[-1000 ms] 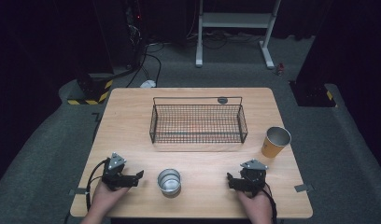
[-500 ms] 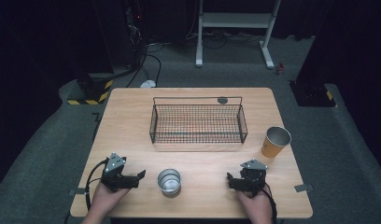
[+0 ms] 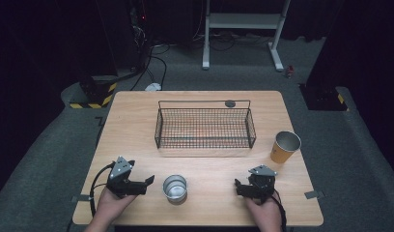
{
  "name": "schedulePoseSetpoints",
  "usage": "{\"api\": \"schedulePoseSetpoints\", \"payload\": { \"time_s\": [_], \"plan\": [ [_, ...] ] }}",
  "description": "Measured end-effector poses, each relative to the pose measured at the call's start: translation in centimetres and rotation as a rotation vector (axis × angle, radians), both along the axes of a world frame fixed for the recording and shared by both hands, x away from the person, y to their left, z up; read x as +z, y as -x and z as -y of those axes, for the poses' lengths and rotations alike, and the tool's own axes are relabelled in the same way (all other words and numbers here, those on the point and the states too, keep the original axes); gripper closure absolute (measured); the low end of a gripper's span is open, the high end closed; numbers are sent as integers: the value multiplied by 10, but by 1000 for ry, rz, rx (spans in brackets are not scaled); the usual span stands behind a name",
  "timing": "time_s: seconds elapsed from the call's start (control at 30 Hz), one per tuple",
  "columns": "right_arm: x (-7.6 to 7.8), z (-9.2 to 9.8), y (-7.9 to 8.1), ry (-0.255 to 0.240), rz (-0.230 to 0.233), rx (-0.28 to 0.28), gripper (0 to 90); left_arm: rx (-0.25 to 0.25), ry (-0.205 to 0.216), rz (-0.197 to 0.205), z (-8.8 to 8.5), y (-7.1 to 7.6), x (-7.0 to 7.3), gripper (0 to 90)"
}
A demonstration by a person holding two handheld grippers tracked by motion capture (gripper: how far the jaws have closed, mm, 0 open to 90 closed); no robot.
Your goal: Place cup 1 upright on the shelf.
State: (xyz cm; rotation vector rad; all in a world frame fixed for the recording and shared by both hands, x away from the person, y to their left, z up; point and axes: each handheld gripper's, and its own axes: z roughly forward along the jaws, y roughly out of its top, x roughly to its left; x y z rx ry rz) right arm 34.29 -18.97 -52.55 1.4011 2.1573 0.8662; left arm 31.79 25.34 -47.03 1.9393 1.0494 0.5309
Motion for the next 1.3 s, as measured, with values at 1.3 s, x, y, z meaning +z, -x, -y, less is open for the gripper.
{"api": "schedulePoseSetpoints", "payload": {
  "time_s": [1.3],
  "plan": [
    [0, 0, 1, -4, -2, -8, 90, -268, 133, 59, 65, 20, 31, 0]
  ]
}}
